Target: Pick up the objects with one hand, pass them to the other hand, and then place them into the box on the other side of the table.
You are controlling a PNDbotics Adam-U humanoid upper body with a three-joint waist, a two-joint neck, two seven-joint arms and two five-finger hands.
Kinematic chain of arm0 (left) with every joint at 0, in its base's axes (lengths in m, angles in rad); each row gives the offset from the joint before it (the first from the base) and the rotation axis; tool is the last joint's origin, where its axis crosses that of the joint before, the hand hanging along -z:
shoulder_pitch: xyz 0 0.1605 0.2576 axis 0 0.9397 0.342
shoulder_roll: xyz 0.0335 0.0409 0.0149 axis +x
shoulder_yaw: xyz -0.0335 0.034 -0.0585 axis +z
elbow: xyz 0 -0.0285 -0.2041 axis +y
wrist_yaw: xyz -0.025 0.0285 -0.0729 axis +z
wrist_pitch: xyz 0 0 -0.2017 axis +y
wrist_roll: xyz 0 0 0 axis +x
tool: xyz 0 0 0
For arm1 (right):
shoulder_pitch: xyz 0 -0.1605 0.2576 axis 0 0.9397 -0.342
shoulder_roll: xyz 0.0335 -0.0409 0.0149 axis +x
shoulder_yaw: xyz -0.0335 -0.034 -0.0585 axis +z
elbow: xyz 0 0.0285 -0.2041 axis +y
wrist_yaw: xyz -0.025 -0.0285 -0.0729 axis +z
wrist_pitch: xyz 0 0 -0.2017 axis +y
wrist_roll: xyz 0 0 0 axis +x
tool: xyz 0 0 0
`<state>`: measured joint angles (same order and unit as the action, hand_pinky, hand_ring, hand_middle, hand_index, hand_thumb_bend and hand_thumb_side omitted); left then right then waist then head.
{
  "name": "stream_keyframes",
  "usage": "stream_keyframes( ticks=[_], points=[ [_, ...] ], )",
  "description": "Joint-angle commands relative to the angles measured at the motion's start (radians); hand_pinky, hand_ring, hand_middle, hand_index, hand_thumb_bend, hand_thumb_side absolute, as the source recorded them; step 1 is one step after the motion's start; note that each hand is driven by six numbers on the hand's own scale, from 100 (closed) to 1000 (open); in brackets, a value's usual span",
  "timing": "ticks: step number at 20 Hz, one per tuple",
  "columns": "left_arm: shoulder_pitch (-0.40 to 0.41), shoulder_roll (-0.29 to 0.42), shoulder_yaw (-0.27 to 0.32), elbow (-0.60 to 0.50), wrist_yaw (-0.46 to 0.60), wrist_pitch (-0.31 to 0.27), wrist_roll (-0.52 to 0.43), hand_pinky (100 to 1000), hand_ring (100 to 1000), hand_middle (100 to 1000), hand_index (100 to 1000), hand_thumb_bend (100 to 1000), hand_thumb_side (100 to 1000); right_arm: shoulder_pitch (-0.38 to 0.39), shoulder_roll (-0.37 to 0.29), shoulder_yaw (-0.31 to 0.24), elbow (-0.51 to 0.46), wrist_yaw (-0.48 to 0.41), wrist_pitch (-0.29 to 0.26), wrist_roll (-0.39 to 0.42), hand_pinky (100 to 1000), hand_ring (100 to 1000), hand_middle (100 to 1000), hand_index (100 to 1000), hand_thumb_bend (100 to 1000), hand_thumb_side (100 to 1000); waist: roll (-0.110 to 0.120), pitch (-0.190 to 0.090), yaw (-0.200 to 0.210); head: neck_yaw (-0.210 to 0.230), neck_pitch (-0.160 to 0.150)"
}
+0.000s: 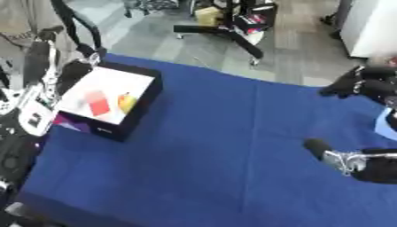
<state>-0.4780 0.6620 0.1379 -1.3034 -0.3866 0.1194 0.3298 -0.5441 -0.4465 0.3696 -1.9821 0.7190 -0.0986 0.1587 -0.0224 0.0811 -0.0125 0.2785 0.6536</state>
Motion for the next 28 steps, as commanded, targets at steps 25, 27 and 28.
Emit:
stream_keyframes(
  ticks=[25, 27, 28],
  points=[
    [0.200, -0.293, -0.061, -0.644, 0.389, -0.116, -0.415, 742, 800, 717, 886, 526, 723, -0.307, -0.140, -0.189, 1.106, -0.327, 0.367, -0.396, 725, 899, 877, 869, 815, 374, 0.011, 0.021, 0.078, -0.533, 0.004],
    [0.200, -0.300, -0.064, -0.646, 0.392, -0.114, -0.425, 741, 799, 715, 887, 525, 725, -0.331, -0.129, -0.208, 1.185, -0.347, 0.378, -0.459, 726, 901, 874, 865, 826, 388, 0.013, 0.024, 0.089, -0.550, 0.000],
    [0.200, -0.303, -0.065, -0.646, 0.392, -0.114, -0.428, 741, 798, 714, 887, 524, 726, -0.340, -0.125, -0.213, 1.214, -0.357, 0.381, -0.484, 723, 899, 874, 865, 830, 393, 0.013, 0.025, 0.093, -0.557, -0.001]
  ],
)
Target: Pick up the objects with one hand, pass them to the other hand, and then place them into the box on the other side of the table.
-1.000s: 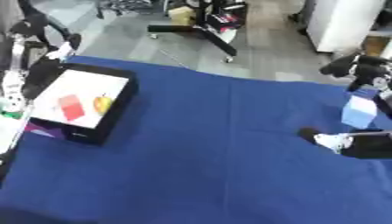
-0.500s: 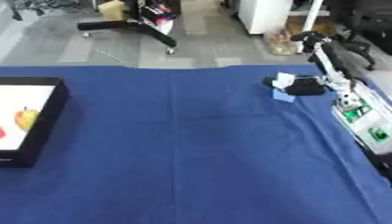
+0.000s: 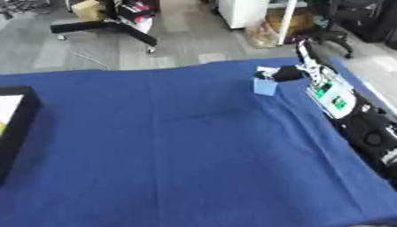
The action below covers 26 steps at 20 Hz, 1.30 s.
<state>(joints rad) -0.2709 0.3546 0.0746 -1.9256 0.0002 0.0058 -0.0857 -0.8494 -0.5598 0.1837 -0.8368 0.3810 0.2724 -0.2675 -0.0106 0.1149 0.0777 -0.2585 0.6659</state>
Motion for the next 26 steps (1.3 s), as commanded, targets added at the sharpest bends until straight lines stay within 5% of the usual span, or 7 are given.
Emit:
stream_keyframes(
  ticks=[1, 11, 15, 20, 21, 26],
  points=[
    [-0.007, 0.000, -0.003, -0.024, 0.007, 0.001, -0.015, 741, 798, 713, 887, 524, 727, -0.043, -0.007, -0.033, 0.094, -0.032, 0.014, -0.082, 715, 894, 870, 863, 831, 397, 0.002, -0.007, 0.008, -0.028, -0.015],
    [-0.022, -0.039, -0.022, -0.020, 0.019, 0.004, -0.036, 740, 794, 706, 889, 516, 738, -0.081, 0.030, -0.041, 0.208, -0.130, 0.033, -0.249, 675, 864, 839, 846, 810, 411, 0.008, 0.017, 0.076, -0.110, -0.046],
    [-0.023, -0.044, -0.022, -0.023, 0.020, 0.005, -0.037, 740, 792, 704, 889, 514, 740, -0.082, 0.035, -0.046, 0.244, -0.139, 0.064, -0.293, 641, 831, 811, 833, 725, 317, 0.010, 0.025, 0.092, -0.123, -0.051],
    [-0.022, -0.045, -0.022, -0.025, 0.021, 0.006, -0.036, 740, 792, 704, 889, 514, 740, -0.083, 0.037, -0.044, 0.254, -0.144, 0.078, -0.308, 641, 831, 811, 833, 725, 317, 0.011, 0.026, 0.095, -0.125, -0.051],
    [-0.022, -0.047, -0.021, -0.024, 0.021, 0.007, -0.036, 739, 789, 698, 888, 498, 747, -0.082, 0.033, -0.048, 0.253, -0.145, 0.081, -0.311, 488, 593, 589, 651, 526, 136, 0.011, 0.027, 0.093, -0.122, -0.050],
    [-0.020, -0.054, -0.022, -0.017, 0.017, 0.013, -0.030, 738, 786, 694, 888, 491, 749, -0.068, 0.019, -0.081, 0.201, -0.134, 0.081, -0.390, 363, 477, 429, 452, 441, 100, 0.009, 0.024, 0.084, -0.115, -0.049]
  ],
)
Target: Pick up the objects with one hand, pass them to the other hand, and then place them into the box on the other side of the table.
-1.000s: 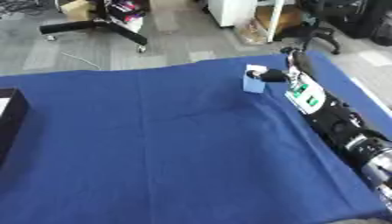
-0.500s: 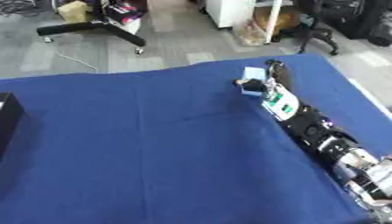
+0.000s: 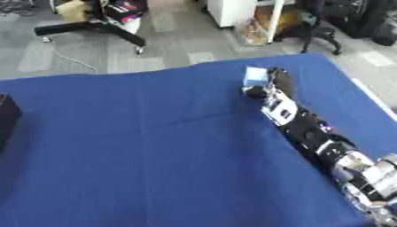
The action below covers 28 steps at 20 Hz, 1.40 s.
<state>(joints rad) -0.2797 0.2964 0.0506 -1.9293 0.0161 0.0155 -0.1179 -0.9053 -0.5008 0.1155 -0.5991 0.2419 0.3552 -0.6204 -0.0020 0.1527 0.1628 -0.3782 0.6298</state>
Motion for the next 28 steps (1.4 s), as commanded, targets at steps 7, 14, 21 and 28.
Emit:
stream_keyframes(
  ticks=[7, 14, 21, 28],
  points=[
    [-0.009, 0.002, 0.002, -0.007, 0.000, 0.007, 0.009, 736, 783, 688, 887, 487, 749, 0.009, -0.038, 0.018, -0.098, -0.052, -0.027, -0.173, 318, 446, 375, 398, 414, 100, -0.003, -0.020, -0.011, 0.007, -0.012],
    [-0.002, 0.001, 0.002, 0.008, -0.002, 0.016, 0.018, 730, 778, 679, 884, 475, 750, 0.039, -0.044, 0.091, -0.218, -0.092, -0.076, -0.248, 321, 436, 364, 391, 414, 100, -0.014, -0.030, -0.025, 0.020, -0.016],
    [-0.019, 0.004, -0.009, 0.080, 0.008, 0.041, 0.025, 725, 783, 680, 882, 468, 752, 0.057, 0.010, 0.225, -0.403, 0.000, -0.185, -0.192, 356, 448, 386, 417, 437, 121, -0.022, -0.044, -0.058, 0.076, -0.011],
    [-0.092, 0.039, -0.065, 0.181, 0.044, 0.064, -0.024, 708, 795, 694, 888, 491, 727, 0.066, 0.147, 0.386, -0.591, 0.116, -0.301, -0.139, 393, 460, 408, 442, 355, 200, -0.023, -0.056, -0.070, 0.099, -0.013]
  ],
)
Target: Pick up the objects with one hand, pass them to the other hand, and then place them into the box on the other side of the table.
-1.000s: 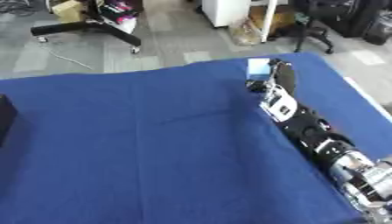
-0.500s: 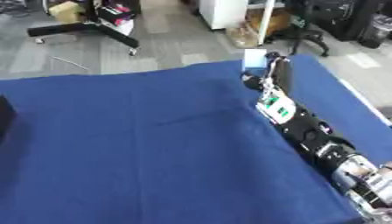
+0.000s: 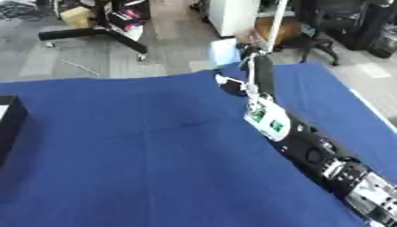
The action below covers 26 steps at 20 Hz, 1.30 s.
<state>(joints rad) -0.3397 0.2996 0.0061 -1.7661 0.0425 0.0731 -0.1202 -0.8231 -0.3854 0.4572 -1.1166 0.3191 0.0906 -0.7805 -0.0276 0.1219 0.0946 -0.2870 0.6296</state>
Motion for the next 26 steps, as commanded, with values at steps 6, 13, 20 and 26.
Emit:
stream_keyframes(
  ticks=[6, 13, 20, 26],
  points=[
    [-0.105, 0.085, -0.088, 0.076, 0.072, 0.021, -0.108, 719, 814, 719, 903, 611, 749, 0.005, 0.120, 0.141, -0.229, 0.135, -0.132, 0.113, 419, 470, 424, 461, 272, 255, -0.001, -0.033, -0.018, 0.035, -0.008],
    [-0.171, 0.135, -0.148, 0.113, 0.125, 0.041, -0.222, 722, 817, 735, 887, 668, 787, 0.063, 0.124, 0.160, -0.418, 0.251, -0.249, 0.229, 432, 477, 432, 470, 224, 275, 0.002, -0.032, -0.027, 0.049, -0.004],
    [-0.237, 0.163, -0.227, 0.118, 0.133, 0.102, -0.311, 709, 809, 737, 871, 732, 796, 0.106, 0.096, 0.193, -0.600, 0.359, -0.241, 0.341, 440, 481, 436, 475, 192, 277, 0.003, -0.031, -0.025, 0.045, -0.002],
    [-0.292, 0.158, -0.297, 0.089, 0.124, 0.154, -0.331, 705, 805, 739, 873, 788, 798, 0.124, 0.065, 0.216, -0.748, 0.366, -0.154, 0.432, 435, 479, 432, 471, 186, 262, 0.001, -0.031, -0.023, 0.048, -0.002]
  ],
)
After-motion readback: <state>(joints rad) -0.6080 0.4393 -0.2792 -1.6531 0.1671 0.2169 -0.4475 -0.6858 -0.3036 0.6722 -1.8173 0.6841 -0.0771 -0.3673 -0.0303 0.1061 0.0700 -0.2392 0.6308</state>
